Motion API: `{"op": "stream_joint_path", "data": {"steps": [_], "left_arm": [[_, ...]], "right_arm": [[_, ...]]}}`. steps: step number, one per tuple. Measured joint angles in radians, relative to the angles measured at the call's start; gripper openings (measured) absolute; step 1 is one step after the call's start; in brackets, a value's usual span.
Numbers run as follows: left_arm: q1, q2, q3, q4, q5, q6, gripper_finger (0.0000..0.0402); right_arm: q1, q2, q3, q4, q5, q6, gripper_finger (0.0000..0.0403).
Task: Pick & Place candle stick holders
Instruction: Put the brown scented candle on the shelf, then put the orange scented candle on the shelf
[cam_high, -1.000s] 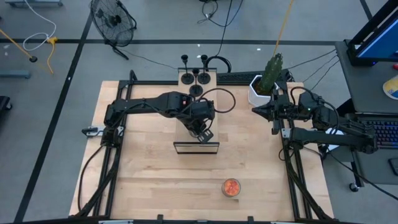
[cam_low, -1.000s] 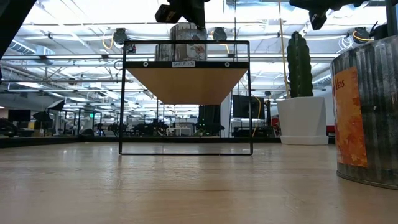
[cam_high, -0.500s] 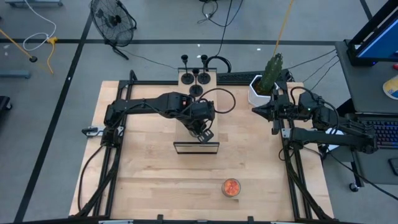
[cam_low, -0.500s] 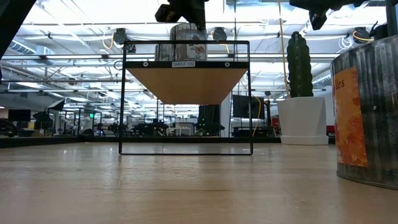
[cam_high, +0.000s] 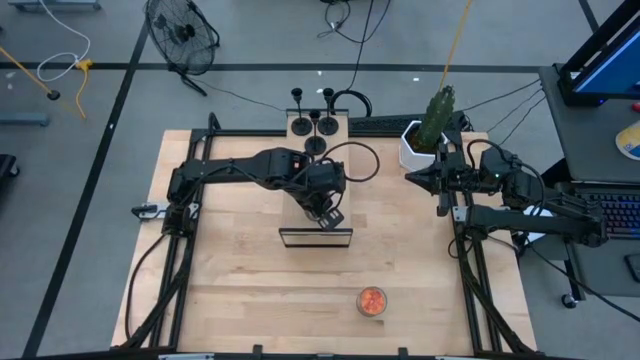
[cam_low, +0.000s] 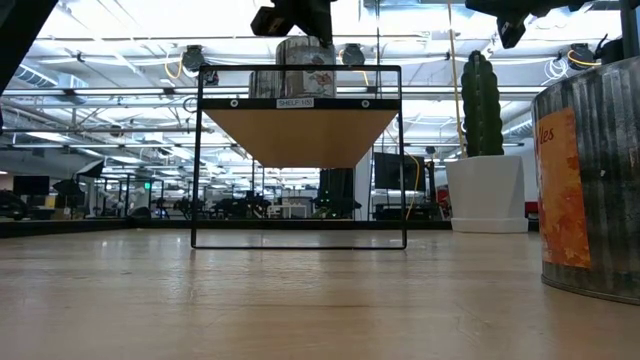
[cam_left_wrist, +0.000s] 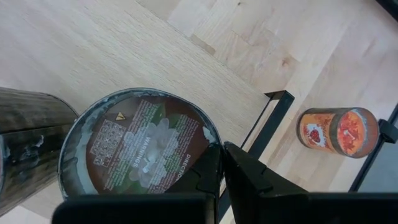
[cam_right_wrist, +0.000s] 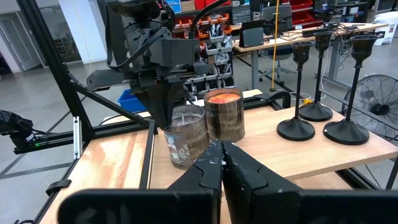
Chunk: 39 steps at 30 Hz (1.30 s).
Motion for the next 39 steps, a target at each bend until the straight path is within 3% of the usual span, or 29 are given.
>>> {"op": "stream_joint_path", "data": {"steps": [29,33,39], "left_arm": [[-0.003,0.0,0.0,0.011,-0.029,0.011,0.0024],[-0.003,0.0,0.0,0.014,-0.036,-0.005,0.0051],[-0.008,0.0,0.0,0.019,-0.076,-0.028,0.0129]], "right_arm": [[0.0,0.0,0.0,0.0,0.0,0.0,0.0],[0.0,0.0,0.0,0.0,0.0,0.0,0.0],[0.0,0.0,0.0,0.0,0.0,0.0,0.0]]}}
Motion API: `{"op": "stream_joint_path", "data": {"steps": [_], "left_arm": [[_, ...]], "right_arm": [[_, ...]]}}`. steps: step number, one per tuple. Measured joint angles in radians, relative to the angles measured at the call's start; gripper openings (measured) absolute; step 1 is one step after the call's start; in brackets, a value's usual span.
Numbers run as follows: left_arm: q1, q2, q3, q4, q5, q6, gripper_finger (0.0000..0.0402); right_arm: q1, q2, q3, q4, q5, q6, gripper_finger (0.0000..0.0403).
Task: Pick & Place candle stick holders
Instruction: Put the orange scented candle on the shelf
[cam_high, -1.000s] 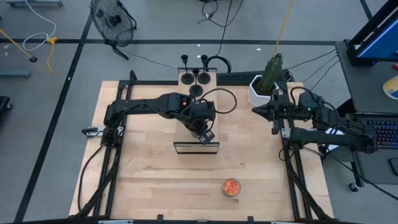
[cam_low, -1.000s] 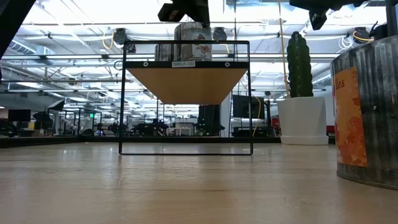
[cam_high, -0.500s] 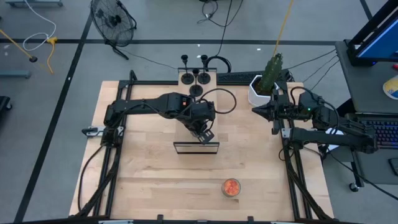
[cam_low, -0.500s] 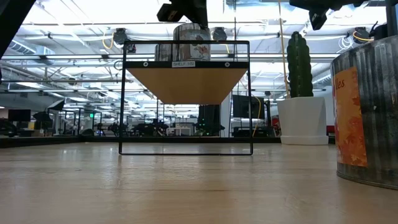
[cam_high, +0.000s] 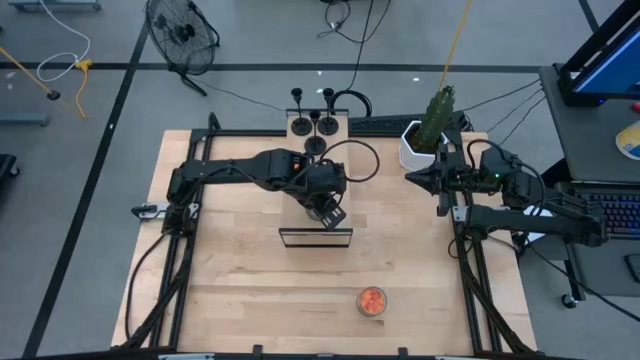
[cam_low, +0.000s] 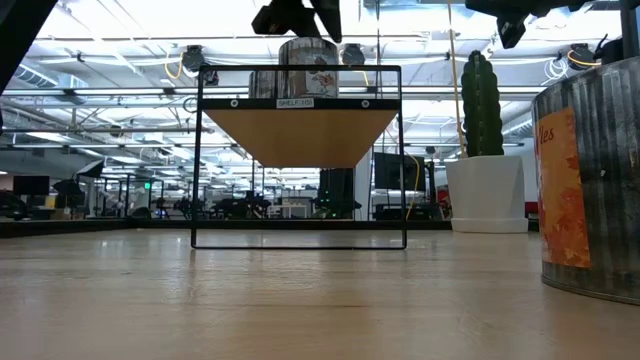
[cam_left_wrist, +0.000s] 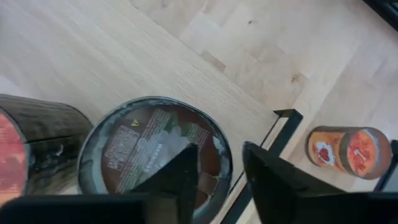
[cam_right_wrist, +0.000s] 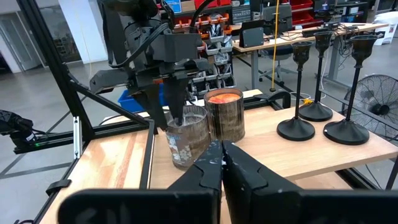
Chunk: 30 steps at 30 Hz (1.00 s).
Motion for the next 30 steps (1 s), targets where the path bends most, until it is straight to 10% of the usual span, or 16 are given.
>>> {"op": "stream_joint_path", "data": {"steps": [19,30], "left_arm": [[-0.025,-0.161,0.0,0.124,0.02,0.022,0.02],[-0.202,-0.275,0.001,0.003,-0.24,0.099,0.0204]], "right_arm": [[0.0,0.0,0.0,0.009,-0.061,0.057,0.0],[0.024,0.001,0.0,0.04,-0.239,0.193,0.0]]}}
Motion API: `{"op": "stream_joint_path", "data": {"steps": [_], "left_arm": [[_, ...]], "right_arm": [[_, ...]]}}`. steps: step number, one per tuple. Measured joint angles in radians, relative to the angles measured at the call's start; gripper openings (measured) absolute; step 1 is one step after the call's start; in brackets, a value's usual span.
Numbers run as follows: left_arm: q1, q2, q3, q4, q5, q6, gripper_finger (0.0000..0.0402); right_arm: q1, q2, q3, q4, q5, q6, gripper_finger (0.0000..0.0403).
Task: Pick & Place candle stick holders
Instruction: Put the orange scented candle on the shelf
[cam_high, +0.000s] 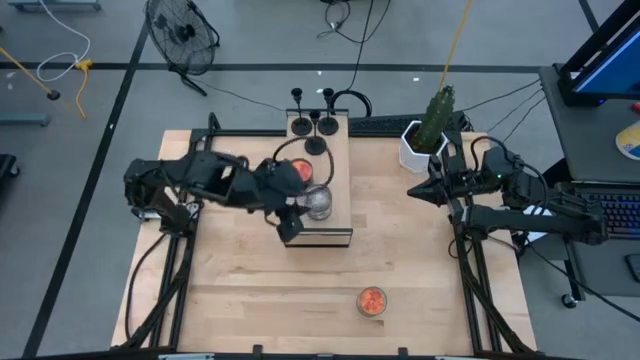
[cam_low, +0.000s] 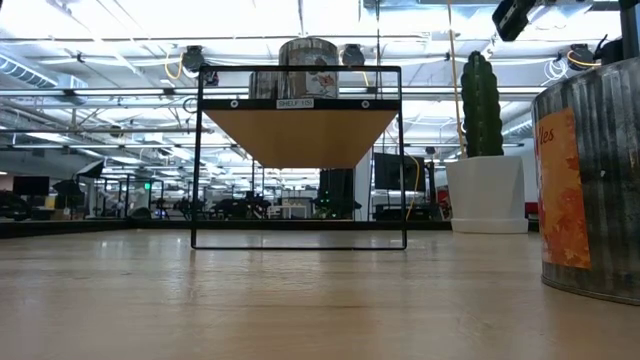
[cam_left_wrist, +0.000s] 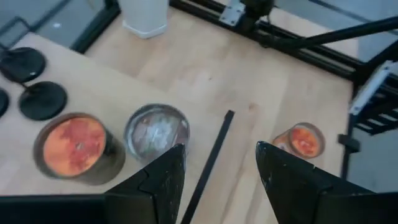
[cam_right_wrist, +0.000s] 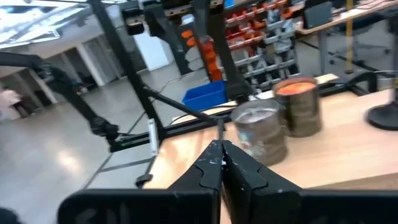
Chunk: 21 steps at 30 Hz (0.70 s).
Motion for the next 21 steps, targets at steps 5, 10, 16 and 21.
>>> {"op": "stream_joint_path", "data": {"steps": [5,10,16,21], "left_arm": [[-0.074,0.001,-0.019,-0.03,-0.072,-0.067,0.0204],[-0.11,0.005,-0.111,-0.011,-0.107,-0.124,0.0203],[-0.128,-0.002,-0.208,0.072,-0.144,-0.126,0.0203],[-0.119,-0.082,-0.325,0.209,-0.138,-0.077,0.0202]], "right_arm": [[0.079,0.005,0.0,0.077,0.004,0.005,0.0],[0.158,0.028,0.001,0.157,0.011,0.017,0.0],[0.243,0.079,0.001,0.17,0.092,-0.001,0.0],[0.306,0.097,0.001,0.17,0.152,-0.012,0.0]]}}
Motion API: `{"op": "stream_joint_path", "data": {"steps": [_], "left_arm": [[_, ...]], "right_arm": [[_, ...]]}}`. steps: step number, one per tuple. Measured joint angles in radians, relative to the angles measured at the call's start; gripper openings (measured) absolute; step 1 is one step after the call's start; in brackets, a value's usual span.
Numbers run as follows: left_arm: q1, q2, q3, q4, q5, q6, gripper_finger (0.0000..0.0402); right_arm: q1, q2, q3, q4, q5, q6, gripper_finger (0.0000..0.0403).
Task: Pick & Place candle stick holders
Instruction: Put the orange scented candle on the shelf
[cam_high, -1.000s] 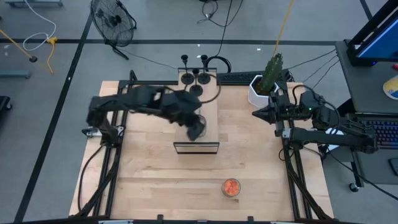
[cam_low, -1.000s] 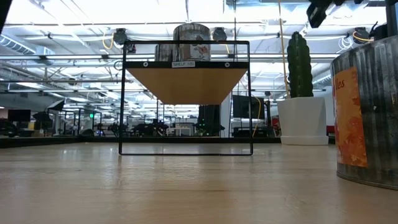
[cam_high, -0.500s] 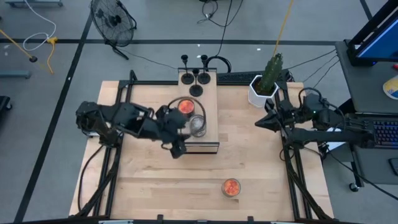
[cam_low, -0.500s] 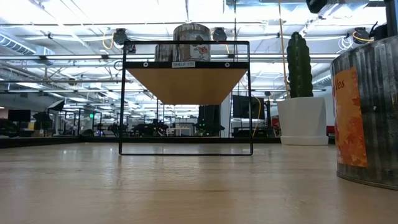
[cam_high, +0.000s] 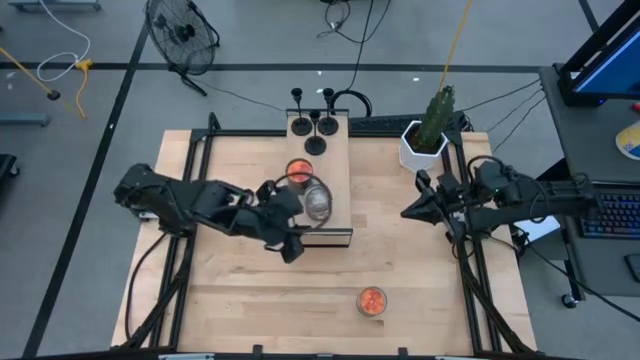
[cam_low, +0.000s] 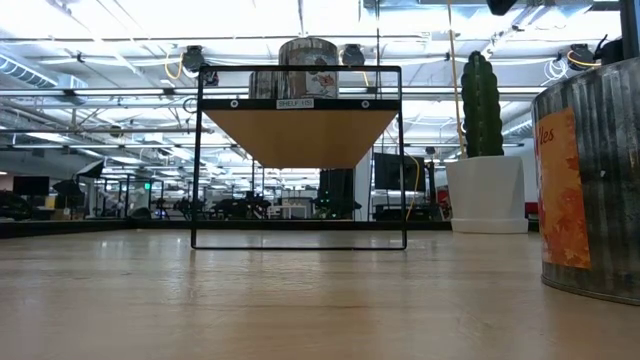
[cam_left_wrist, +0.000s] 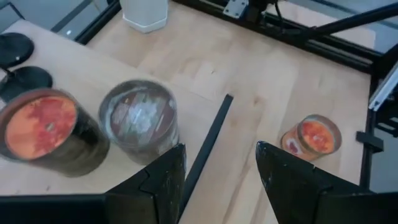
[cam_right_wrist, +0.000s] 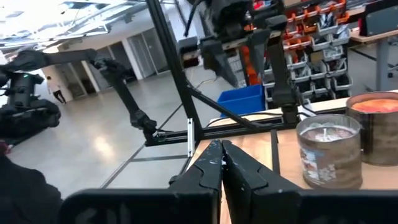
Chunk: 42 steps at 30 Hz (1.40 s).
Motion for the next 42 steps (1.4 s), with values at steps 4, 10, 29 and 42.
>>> {"op": "stream_joint_path", "data": {"steps": [4,10,29,42], "left_arm": [[0.0,-0.103,-0.153,0.106,0.001,0.003,0.0202],[-0.003,-0.282,-0.402,0.283,0.005,0.03,0.0202],[-0.011,-0.767,-1.032,0.683,0.064,0.124,0.0202],[-0.011,-1.073,-1.254,0.726,0.07,0.197,0.0202]], "right_arm": [[0.051,0.005,0.001,-0.002,0.066,-0.003,0.0],[0.117,0.043,0.061,-0.015,0.164,-0.052,0.0],[0.283,0.42,0.501,-0.601,0.429,0.051,0.0],[0.371,0.645,0.663,-0.824,0.447,0.349,0.0]]}}
